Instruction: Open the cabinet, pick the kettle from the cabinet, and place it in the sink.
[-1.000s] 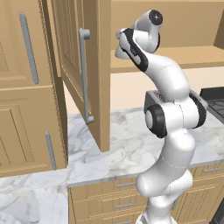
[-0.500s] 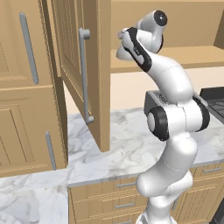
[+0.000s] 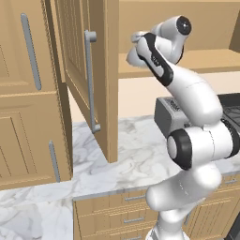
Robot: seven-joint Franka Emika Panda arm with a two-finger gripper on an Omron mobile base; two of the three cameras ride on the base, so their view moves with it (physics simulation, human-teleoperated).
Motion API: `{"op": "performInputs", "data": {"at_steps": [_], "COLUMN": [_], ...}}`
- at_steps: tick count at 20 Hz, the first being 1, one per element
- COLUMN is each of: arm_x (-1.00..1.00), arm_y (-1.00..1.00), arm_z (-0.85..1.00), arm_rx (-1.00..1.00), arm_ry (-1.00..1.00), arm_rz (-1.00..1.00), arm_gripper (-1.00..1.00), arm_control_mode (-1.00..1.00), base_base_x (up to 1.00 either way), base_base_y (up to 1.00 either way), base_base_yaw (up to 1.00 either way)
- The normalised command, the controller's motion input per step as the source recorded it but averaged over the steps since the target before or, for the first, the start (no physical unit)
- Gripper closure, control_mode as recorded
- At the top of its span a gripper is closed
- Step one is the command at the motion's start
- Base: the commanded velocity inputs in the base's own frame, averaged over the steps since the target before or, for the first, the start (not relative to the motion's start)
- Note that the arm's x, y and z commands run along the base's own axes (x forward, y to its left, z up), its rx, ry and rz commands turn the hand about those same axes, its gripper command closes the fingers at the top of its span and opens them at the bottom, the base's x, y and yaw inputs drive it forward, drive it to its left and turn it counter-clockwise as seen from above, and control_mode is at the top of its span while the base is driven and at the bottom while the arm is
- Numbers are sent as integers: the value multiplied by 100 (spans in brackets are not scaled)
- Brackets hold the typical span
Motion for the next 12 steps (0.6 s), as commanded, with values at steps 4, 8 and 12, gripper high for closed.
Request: {"op": "performInputs", "data": {"at_steps": [4, 8, 12], "arm_x": [-77, -83, -80], "arm_y": [0, 0, 0], "arm_z": [-3, 0, 5], "arm_rx": [4, 3, 4], "arm_ry": [-12, -4, 3], "arm_rz": [0, 0, -1], "arm_gripper": [100, 100, 100], "arm_control_mode": [-100, -100, -100], "base_base_x": [0, 0, 0], "base_base_y": [0, 0, 0], "base_base_yaw": [0, 0, 0]}}
